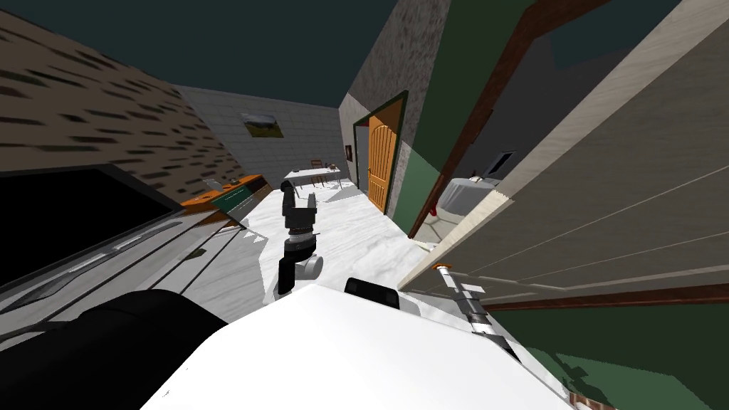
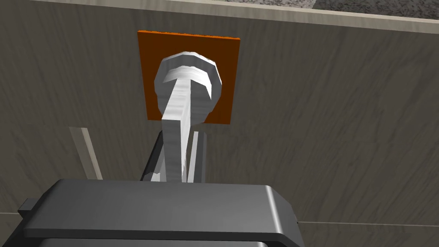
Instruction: Pull the door open
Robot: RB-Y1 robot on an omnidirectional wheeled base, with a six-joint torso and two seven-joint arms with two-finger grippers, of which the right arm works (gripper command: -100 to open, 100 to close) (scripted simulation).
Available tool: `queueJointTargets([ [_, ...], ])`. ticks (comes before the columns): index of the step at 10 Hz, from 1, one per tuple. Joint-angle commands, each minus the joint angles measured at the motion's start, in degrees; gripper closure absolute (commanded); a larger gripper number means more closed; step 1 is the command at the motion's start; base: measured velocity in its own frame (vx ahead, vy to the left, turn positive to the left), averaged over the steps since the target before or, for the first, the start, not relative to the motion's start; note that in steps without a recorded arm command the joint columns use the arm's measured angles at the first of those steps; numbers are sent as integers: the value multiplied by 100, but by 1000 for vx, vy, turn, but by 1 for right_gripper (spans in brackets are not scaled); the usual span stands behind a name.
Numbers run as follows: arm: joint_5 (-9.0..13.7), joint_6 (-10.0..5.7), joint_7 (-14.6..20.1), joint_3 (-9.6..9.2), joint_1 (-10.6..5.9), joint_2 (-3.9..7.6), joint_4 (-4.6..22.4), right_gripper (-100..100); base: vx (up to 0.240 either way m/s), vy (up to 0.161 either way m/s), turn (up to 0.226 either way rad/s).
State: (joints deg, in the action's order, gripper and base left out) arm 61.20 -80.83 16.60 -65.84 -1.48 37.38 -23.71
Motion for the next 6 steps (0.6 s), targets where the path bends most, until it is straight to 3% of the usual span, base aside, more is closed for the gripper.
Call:
queueJointTargets([
  [1,40,-128,40,-96,49,5,53,100,-142,-90,110],
  [3,44,-117,20,-103,53,23,-14,100,-106,-41,53],
  [6,84,-329,48,-168,221,10,67,100,-147,-96,264],
])
